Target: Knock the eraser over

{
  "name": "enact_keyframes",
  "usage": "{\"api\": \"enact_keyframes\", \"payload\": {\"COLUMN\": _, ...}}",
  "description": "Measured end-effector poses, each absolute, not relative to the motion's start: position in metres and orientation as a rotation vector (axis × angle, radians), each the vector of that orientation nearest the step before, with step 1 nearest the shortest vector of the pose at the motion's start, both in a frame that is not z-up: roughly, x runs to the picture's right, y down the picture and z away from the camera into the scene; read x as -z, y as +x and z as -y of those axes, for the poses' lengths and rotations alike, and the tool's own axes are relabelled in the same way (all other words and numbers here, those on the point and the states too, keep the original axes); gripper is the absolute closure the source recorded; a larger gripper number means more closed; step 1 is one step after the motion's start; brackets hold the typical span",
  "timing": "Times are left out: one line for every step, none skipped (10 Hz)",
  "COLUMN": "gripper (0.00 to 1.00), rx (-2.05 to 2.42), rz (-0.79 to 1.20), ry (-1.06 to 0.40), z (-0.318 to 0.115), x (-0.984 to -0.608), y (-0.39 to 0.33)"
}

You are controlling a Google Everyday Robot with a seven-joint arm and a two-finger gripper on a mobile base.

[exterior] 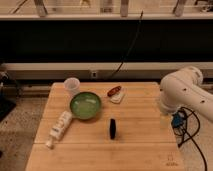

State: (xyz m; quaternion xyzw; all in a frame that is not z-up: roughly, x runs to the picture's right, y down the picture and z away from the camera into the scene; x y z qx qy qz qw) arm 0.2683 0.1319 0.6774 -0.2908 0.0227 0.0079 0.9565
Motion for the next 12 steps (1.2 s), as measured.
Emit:
{"api": "enact_keyframes", "payload": {"gripper": 0.2, "rx": -0.006, "rz": -0.047, "ry": -0.595, "z": -0.136, "x": -0.677, "y": 0.266}}
{"api": "enact_keyframes", "payload": {"gripper": 0.2, "rx": 0.004, "rz": -0.046, "ry": -0.6, "z": -0.142, "x": -0.676, "y": 0.256}}
{"api": "enact_keyframes", "payload": {"gripper": 0.2, "rx": 0.013, "rz": -0.044, "ry": -0.603, "z": -0.146, "x": -0.675, "y": 0.247}}
{"api": "enact_keyframes", "payload": {"gripper": 0.2, "rx": 0.018, "rz": -0.044, "ry": -0.604, "z": -0.149, "x": -0.674, "y": 0.242}}
{"api": "enact_keyframes", "payload": {"gripper": 0.2, "rx": 0.025, "rz": -0.045, "ry": -0.607, "z": -0.151, "x": -0.674, "y": 0.24}}
{"api": "enact_keyframes", "payload": {"gripper": 0.2, "rx": 0.032, "rz": -0.045, "ry": -0.61, "z": -0.153, "x": -0.674, "y": 0.239}}
{"api": "enact_keyframes", "payload": {"gripper": 0.2, "rx": 0.037, "rz": -0.047, "ry": -0.612, "z": -0.157, "x": -0.674, "y": 0.235}}
{"api": "enact_keyframes", "payload": {"gripper": 0.2, "rx": 0.044, "rz": -0.046, "ry": -0.616, "z": -0.161, "x": -0.674, "y": 0.225}}
{"api": "enact_keyframes", "payload": {"gripper": 0.2, "rx": 0.056, "rz": -0.046, "ry": -0.618, "z": -0.165, "x": -0.675, "y": 0.215}}
{"api": "enact_keyframes", "payload": {"gripper": 0.2, "rx": 0.061, "rz": -0.047, "ry": -0.62, "z": -0.167, "x": -0.674, "y": 0.212}}
{"api": "enact_keyframes", "payload": {"gripper": 0.2, "rx": 0.067, "rz": -0.048, "ry": -0.622, "z": -0.169, "x": -0.674, "y": 0.21}}
{"api": "enact_keyframes", "payload": {"gripper": 0.2, "rx": 0.07, "rz": -0.049, "ry": -0.624, "z": -0.171, "x": -0.674, "y": 0.209}}
